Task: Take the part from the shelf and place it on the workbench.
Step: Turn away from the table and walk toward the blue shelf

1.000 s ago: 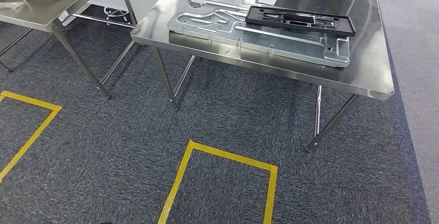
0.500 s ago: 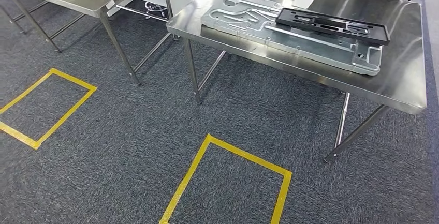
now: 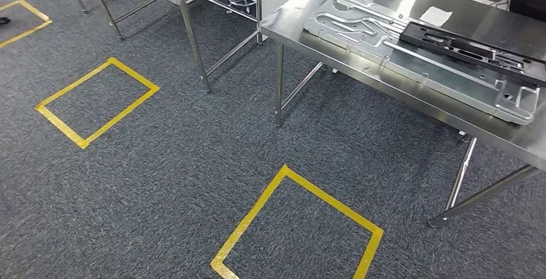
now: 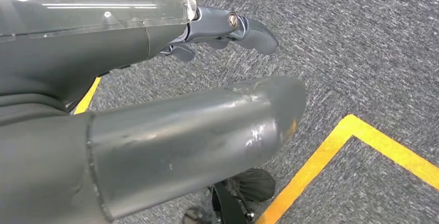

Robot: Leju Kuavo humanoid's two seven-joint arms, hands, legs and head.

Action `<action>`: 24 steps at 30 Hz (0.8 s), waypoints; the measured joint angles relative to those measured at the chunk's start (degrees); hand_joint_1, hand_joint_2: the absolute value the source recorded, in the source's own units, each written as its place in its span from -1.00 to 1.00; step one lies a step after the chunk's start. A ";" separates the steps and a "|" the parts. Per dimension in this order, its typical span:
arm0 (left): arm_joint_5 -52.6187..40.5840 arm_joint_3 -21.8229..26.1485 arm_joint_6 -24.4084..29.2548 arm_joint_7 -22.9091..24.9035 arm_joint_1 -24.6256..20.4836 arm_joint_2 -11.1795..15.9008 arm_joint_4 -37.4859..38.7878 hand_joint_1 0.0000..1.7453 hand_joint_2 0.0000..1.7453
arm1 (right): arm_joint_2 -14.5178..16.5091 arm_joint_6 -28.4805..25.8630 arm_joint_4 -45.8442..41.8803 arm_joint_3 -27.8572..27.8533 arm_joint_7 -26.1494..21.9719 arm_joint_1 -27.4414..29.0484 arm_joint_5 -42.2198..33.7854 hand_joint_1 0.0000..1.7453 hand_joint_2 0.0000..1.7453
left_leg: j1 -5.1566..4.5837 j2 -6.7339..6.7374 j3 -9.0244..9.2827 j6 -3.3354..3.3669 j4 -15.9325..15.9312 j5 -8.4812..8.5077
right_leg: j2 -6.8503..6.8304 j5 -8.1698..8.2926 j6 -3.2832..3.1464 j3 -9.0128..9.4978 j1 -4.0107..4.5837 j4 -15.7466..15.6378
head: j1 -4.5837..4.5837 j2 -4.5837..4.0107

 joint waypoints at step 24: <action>-2.32 -2.44 -1.21 0.08 0.57 0.56 0.02 -1.00 -1.00 | -0.27 1.29 0.37 1.61 2.01 -0.59 2.67 -1.00 -1.00 | 0.76 3.59 -0.12 -0.40 0.43 -0.81 | -3.91 -5.20 1.69 -3.05 -0.76 5.79 | -0.03 0.00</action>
